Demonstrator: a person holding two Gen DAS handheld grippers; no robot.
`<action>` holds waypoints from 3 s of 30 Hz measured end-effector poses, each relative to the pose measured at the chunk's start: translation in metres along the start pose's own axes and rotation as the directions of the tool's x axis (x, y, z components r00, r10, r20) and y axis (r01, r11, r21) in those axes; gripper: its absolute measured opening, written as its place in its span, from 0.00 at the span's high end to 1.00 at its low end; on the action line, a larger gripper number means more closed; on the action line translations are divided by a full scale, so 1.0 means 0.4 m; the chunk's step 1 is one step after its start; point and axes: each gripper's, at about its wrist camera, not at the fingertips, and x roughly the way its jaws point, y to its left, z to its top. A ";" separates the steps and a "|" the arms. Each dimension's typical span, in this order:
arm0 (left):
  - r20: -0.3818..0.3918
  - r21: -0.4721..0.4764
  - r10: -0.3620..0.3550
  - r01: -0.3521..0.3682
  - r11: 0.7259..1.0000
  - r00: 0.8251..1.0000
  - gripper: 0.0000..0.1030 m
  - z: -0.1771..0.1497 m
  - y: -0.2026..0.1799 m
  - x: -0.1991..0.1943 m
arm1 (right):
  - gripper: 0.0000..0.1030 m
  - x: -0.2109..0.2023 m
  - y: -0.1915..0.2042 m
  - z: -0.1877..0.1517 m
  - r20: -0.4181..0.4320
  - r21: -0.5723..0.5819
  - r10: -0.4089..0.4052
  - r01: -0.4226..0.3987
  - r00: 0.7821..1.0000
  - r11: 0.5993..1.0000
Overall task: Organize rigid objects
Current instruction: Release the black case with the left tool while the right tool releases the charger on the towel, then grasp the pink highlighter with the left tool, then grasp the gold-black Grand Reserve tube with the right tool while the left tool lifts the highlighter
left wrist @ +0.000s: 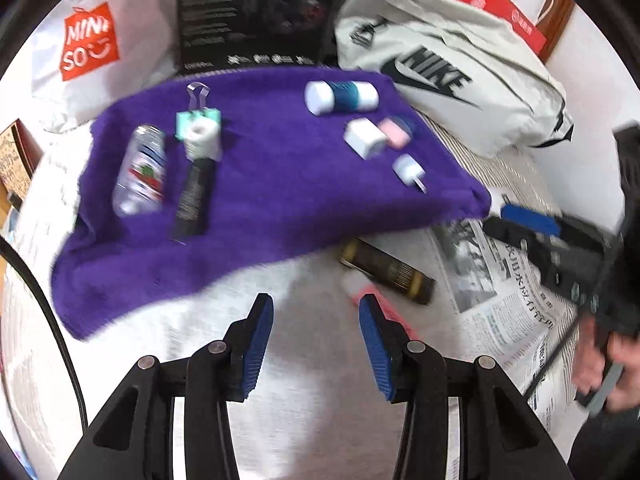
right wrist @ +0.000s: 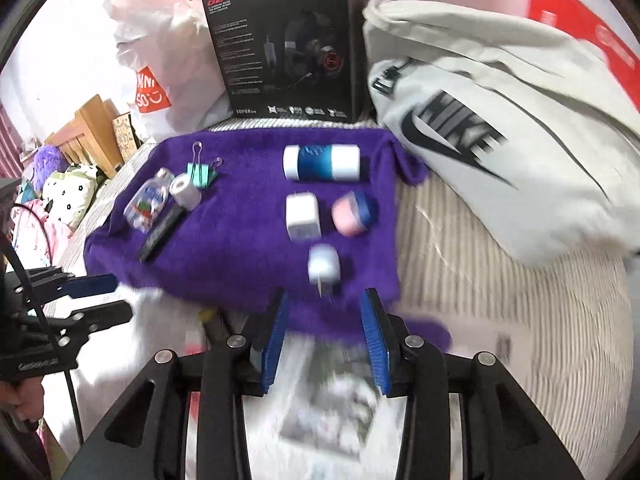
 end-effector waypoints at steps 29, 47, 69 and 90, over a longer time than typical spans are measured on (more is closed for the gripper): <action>-0.009 0.105 0.164 -0.163 0.981 0.986 0.48 -0.067 -0.098 0.059 | 0.38 0.012 -0.010 -0.231 0.074 0.037 -0.050 0.048 0.996 0.998; 0.002 0.086 0.089 -0.089 0.992 0.996 0.84 -0.054 -0.063 0.049 | 0.36 0.017 0.000 -0.230 0.069 0.015 -0.062 0.062 0.996 0.998; 0.015 -0.038 0.038 -0.037 0.999 0.999 0.84 -0.085 0.121 0.011 | 0.41 0.098 0.113 -0.102 -0.022 -0.218 0.058 -0.061 0.998 0.974; 0.035 -0.044 -0.003 0.005 0.999 0.999 0.84 -0.091 0.131 0.010 | 0.77 0.078 0.105 -0.122 -0.159 -0.162 0.067 -0.093 0.985 0.982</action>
